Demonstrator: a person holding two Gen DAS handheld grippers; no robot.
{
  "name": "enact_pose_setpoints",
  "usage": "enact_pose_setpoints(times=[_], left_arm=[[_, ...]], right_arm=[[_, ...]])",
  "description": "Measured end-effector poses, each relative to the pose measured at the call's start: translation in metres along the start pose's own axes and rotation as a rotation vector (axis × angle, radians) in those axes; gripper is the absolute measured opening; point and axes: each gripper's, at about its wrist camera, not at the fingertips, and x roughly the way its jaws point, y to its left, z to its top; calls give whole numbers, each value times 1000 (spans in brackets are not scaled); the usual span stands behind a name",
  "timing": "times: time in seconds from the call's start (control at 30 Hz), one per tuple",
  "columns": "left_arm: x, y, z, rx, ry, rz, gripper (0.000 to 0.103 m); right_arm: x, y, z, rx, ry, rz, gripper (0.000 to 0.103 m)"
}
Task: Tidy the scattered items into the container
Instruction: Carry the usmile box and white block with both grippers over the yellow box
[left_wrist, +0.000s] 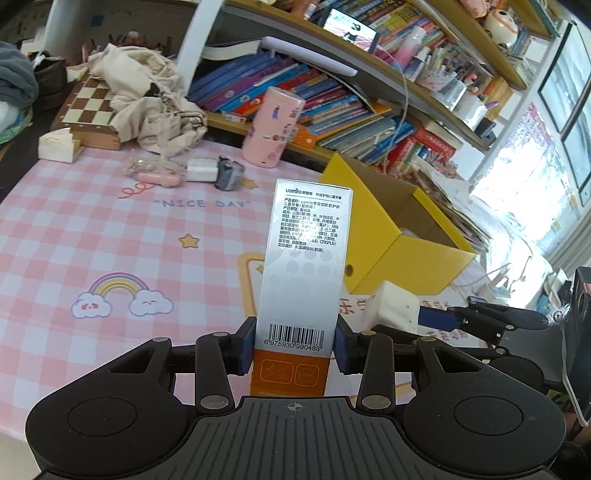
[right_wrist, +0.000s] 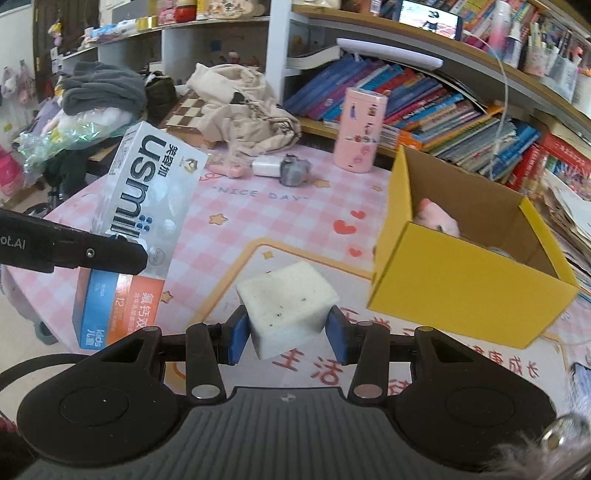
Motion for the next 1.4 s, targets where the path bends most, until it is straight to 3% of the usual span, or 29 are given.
enact_pose_setpoints(times=[1.4], left_arm=[[71,-125,-3,236,153,-221,40]], right_arm=[[-63,-104,-69,281,25,-232,42]])
